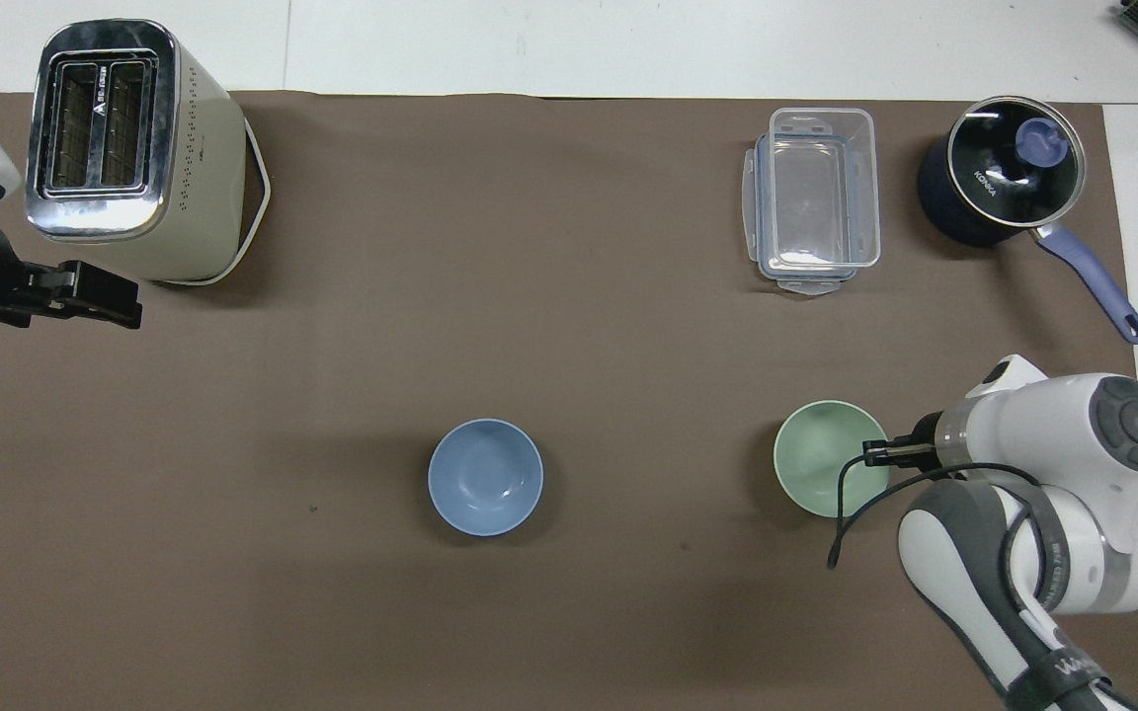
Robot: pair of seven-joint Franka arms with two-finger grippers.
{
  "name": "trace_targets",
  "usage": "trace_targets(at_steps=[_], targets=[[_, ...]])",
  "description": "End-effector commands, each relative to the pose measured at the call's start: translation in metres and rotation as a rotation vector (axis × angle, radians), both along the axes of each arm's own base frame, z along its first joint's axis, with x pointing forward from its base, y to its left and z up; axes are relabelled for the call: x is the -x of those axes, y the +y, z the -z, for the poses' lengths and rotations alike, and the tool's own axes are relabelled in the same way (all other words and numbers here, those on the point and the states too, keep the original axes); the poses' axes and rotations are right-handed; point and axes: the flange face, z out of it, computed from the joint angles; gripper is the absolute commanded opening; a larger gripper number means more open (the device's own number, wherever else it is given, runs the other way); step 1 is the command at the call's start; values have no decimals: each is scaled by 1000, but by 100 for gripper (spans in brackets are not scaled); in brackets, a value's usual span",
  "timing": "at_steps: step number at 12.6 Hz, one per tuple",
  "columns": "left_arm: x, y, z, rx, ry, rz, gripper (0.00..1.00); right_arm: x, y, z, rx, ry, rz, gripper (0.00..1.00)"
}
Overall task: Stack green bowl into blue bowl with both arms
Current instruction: 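Carry the green bowl with the right gripper into the blue bowl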
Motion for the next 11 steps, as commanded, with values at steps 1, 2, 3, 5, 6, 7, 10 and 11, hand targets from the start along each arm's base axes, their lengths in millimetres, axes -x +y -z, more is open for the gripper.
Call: trace_targets(at_steps=[1,2,3,5,6,7,10,11], targets=[[1,4,-2,-19,11,0,100,2,54,-24,-17,-12,23,0],[1,3,-2,-19,11,0,100,5,90,-31,-18,-25,39,0],[1,4,-2,-19,11,0,100,5,124,-41,-25,-43,61,0],[1,4,-2,-19,11,0,100,7,172,-54,-43,-76,45,0],[1,3,-2,-19,11,0,100,11,189,-60,-51,-84,41,0],[1,3,-2,-19,11,0,100,14,209,-66,-71,-95,57,0],[1,4,-2,-19,11,-1,100,19,262,-64,-111,-77,66,0],[1,4,-2,-19,11,0,100,19,282,-62,-119,-79,90,0]])
